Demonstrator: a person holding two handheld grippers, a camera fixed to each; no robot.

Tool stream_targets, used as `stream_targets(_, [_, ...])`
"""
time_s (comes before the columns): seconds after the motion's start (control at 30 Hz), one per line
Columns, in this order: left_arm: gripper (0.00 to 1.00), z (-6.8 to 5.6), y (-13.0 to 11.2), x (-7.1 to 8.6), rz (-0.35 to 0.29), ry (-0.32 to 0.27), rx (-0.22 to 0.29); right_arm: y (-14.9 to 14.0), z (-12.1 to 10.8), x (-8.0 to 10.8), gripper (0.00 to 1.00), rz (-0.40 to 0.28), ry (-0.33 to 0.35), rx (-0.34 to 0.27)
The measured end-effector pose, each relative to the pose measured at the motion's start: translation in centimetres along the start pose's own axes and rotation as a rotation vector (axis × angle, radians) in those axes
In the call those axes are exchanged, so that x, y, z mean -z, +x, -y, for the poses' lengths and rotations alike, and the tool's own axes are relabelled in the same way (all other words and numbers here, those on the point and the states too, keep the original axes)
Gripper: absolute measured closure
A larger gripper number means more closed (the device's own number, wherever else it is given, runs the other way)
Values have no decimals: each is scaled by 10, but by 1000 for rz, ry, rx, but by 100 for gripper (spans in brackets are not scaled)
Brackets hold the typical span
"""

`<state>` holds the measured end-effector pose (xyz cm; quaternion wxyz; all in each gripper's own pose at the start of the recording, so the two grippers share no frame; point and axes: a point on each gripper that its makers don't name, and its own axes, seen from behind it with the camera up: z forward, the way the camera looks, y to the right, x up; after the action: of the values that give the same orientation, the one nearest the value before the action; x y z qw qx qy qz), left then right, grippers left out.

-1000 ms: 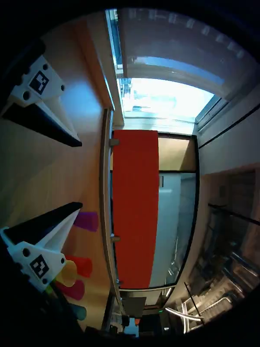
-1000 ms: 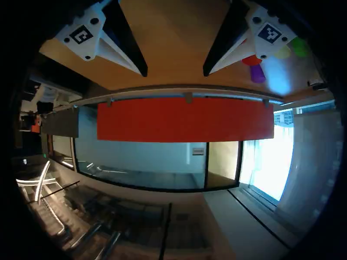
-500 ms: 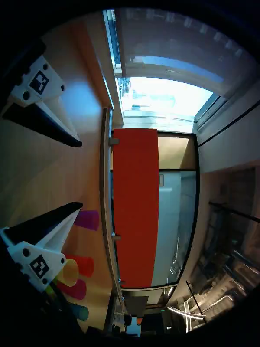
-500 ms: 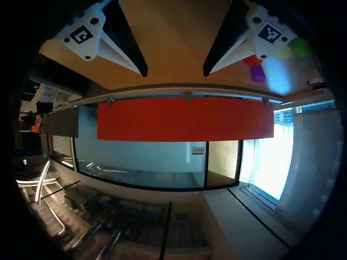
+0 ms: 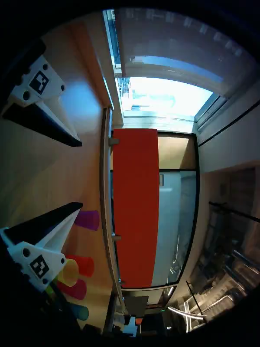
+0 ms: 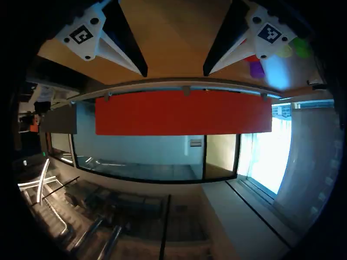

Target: Pour water

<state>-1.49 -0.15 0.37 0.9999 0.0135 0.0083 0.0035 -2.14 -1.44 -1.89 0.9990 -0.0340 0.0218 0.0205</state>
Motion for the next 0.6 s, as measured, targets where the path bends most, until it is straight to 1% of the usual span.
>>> stream_targets(0.2, [6,0,0,0,0,0,-1,-11,4,-1,1,-10,14,8])
stream_targets(0.4, [6,-1,0,0,0,0,0,-24,5,-6,1,4,10,44])
stream_targets(0.6, [6,-1,-1,0,0,0,-1,-30,10,-8,1,-6,16,74])
